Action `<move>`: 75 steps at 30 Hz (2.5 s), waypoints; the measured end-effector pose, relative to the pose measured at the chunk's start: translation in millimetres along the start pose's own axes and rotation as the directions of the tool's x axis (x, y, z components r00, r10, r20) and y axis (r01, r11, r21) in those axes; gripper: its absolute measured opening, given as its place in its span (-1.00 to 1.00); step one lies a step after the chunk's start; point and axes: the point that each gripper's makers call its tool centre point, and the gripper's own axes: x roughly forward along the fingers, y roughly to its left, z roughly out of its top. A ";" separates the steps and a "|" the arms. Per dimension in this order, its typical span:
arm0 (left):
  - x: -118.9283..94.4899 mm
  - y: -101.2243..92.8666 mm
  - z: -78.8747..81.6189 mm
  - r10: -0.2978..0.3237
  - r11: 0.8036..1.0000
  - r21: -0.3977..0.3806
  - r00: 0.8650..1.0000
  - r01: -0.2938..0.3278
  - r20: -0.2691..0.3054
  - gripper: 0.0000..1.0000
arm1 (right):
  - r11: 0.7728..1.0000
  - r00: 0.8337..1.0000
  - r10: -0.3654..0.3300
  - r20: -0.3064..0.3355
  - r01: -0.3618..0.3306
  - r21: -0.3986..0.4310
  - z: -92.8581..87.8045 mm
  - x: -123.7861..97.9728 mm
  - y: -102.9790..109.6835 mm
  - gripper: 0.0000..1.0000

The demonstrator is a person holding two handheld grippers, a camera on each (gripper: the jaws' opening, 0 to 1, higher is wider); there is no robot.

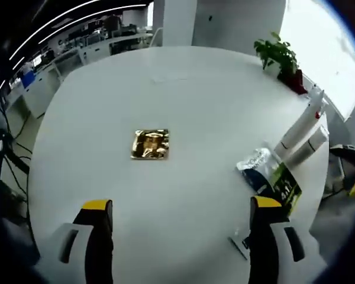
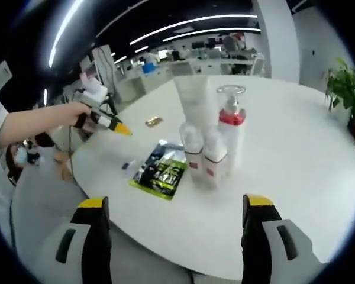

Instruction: Arrange the skincare products in the storage area until every visible bottle or jar stands upright without overlapping.

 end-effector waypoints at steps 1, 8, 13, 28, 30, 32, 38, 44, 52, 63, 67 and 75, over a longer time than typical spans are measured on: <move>3.8 1.6 1.2 0.001 1.000 -0.003 1.000 -0.001 -0.003 0.78 | 1.000 1.000 0.000 -0.006 0.000 0.002 -1.4 0.4 -0.6 0.83; 18.8 7.9 4.8 0.025 1.000 0.007 1.000 -0.025 -0.001 0.68 | 1.000 1.000 -0.010 -0.013 0.011 0.014 -3.5 0.7 -3.1 0.83; 43.3 18.1 17.3 0.017 1.000 0.010 1.000 -0.017 -0.019 0.68 | 0.999 1.000 -0.013 -0.018 0.014 0.035 -5.2 0.9 -5.3 0.82; 67.4 26.2 34.1 0.012 1.000 0.013 0.995 -0.011 -0.101 0.58 | 0.998 0.999 -0.025 -0.023 0.026 0.063 -7.0 0.4 -9.0 0.82; 69.9 25.8 32.6 0.011 1.000 0.014 0.993 -0.010 -0.117 0.55 | 0.997 0.999 -0.025 -0.024 0.027 0.067 -7.4 0.5 -9.3 0.82; 72.8 29.8 35.5 0.018 0.999 0.038 0.992 -0.013 -0.126 0.52 | 0.997 0.999 -0.025 -0.024 0.026 0.073 -7.9 0.6 -9.6 0.82; 83.0 44.7 43.1 0.010 0.998 0.059 0.987 -0.001 -0.162 0.36 | 0.997 0.999 -0.024 -0.030 0.027 0.074 -8.9 1.2 -9.5 0.81; 87.6 39.9 47.1 0.026 0.986 0.168 0.978 0.010 -0.208 0.17 | 0.997 0.999 -0.025 -0.034 0.028 0.077 -9.7 1.2 -9.9 0.81; 101.0 63.3 51.4 0.030 0.988 0.153 0.972 0.006 -0.232 -0.11 | 0.996 0.999 -0.033 -0.037 0.035 0.078 -10.2 0.8 -11.4 0.81; 81.3 37.9 44.1 0.046 0.989 0.150 0.973 -0.012 -0.226 -0.29 | 0.997 0.998 -0.028 -0.048 0.031 0.068 -11.4 1.4 -9.7 0.81; 73.2 33.9 41.6 0.050 0.989 0.144 0.973 -0.017 -0.224 -0.30 | 0.998 0.999 -0.028 -0.045 0.031 0.056 -10.4 1.4 -9.0 0.81; 39.9 20.9 44.4 0.073 0.984 0.174 0.979 -0.039 -0.192 -0.65 | 0.999 0.999 -0.029 -0.039 0.031 0.042 -8.8 0.9 -9.5 0.82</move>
